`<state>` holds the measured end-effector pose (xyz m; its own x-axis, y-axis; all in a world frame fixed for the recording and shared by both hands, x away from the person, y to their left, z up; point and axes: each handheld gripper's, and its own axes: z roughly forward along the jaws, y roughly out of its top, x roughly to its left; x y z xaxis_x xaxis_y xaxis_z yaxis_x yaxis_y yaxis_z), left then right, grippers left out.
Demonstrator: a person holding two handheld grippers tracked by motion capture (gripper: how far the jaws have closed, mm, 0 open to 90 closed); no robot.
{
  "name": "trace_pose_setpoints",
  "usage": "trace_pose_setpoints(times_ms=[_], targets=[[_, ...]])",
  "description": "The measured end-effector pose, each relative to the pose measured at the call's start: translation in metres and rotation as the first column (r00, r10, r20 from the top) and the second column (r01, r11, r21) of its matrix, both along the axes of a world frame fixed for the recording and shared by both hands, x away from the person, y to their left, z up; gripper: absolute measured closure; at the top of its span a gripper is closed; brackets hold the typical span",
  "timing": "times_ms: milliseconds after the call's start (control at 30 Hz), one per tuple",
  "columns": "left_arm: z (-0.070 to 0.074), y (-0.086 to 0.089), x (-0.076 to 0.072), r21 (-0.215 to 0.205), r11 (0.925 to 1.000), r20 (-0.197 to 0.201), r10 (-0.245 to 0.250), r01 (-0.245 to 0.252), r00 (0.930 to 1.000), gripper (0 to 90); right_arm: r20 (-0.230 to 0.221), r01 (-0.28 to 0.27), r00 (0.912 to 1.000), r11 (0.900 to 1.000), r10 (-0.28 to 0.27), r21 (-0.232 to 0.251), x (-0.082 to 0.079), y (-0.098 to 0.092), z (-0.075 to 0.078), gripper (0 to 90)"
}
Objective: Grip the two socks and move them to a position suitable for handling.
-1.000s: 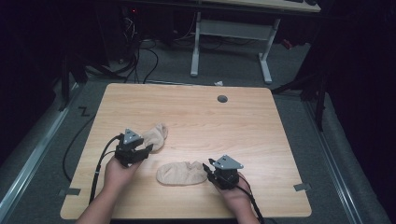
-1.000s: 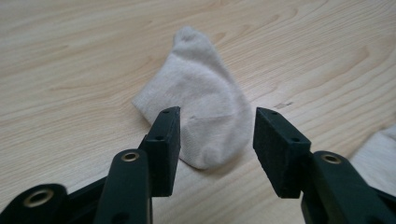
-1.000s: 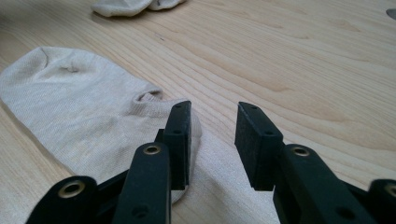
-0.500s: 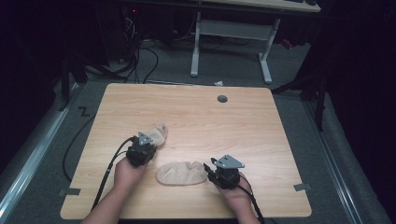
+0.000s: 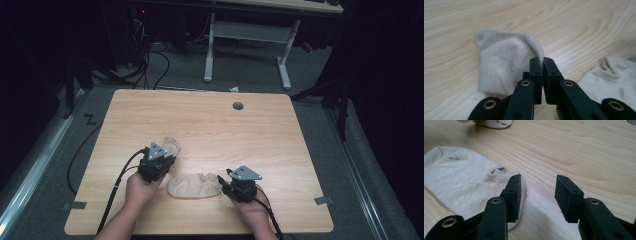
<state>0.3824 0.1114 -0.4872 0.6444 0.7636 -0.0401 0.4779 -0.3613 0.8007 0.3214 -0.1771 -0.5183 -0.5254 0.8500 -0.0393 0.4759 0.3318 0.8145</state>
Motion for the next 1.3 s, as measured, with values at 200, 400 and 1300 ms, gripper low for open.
trace_pose_setpoints(times_ms=[200, 400, 1300], targets=[[0.001, -0.017, -0.003, -0.007, 0.9991, 0.006, -0.042, 0.042, 0.9991, 86.3, -0.002, -0.009, 1.0, 1.0, 0.009, 0.005, 0.0, 0.0, 0.0, 56.7], [0.013, -0.002, -0.004, -0.082, 0.9964, 0.023, -0.019, 0.021, 0.9996, 85.9, -0.008, -0.01, 0.9999, 1.0, 0.01, 0.0, -0.001, -0.002, 0.0, 56.7], [-0.007, 0.095, -0.011, -0.078, 0.9696, -0.003, 0.232, -0.232, 0.9727, 63.9, -0.03, -0.029, 0.9991, 1.0, 0.029, 0.006, 0.0, 0.002, -0.003, 63.6]])
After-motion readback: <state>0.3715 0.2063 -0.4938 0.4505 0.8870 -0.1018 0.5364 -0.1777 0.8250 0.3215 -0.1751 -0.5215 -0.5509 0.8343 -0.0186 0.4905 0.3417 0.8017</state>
